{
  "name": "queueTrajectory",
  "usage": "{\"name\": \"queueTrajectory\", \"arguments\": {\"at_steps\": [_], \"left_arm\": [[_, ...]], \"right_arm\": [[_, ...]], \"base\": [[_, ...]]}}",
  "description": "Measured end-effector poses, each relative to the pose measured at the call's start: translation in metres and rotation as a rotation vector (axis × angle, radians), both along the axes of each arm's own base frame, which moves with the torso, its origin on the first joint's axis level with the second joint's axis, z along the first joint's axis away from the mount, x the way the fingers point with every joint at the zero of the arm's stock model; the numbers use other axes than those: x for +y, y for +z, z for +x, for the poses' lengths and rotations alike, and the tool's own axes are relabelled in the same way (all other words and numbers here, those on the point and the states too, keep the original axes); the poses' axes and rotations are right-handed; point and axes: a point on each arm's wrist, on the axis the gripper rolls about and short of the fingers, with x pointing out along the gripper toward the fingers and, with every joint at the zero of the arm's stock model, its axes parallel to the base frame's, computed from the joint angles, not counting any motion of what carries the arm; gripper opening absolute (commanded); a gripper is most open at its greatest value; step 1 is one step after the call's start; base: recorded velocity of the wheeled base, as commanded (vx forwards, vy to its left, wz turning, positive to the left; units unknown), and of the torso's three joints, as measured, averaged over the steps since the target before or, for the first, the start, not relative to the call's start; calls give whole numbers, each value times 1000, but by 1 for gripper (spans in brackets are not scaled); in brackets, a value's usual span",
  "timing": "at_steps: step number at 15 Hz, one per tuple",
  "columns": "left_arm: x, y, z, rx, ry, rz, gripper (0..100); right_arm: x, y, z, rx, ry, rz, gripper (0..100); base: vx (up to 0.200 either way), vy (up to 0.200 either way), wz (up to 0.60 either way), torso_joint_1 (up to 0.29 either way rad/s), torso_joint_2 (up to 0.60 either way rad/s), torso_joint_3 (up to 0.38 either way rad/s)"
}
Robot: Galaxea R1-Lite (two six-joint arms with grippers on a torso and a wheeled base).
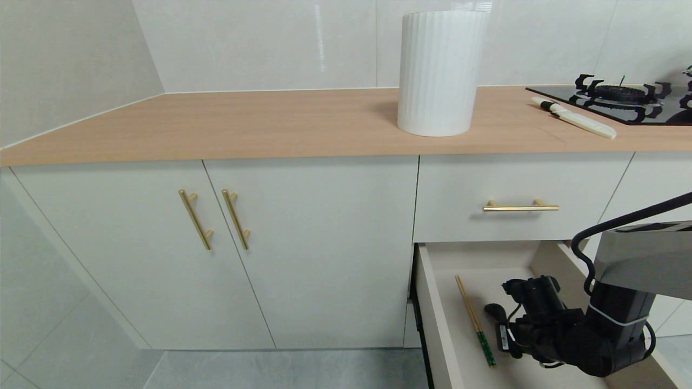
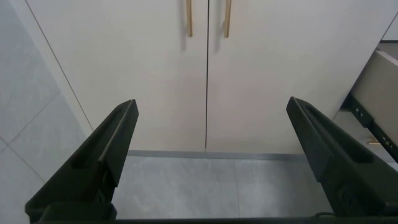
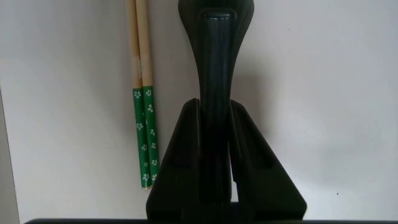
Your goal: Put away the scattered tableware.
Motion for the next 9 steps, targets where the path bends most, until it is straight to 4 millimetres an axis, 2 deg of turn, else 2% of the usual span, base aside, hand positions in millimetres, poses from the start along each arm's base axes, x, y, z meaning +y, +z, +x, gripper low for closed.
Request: {"name": "queueTrajectory", "arguments": {"at_steps": [6, 9], "left_arm": [[0, 0, 0, 0, 0, 0, 100], [0, 0, 0, 0, 0, 0, 100]], "right_arm": [[0, 0, -1, 1, -1, 0, 100], [-1, 8, -4, -13, -1, 4, 100]], "base": [[0, 0, 0, 0, 0, 0], [0, 0, 0, 0, 0, 0]]}}
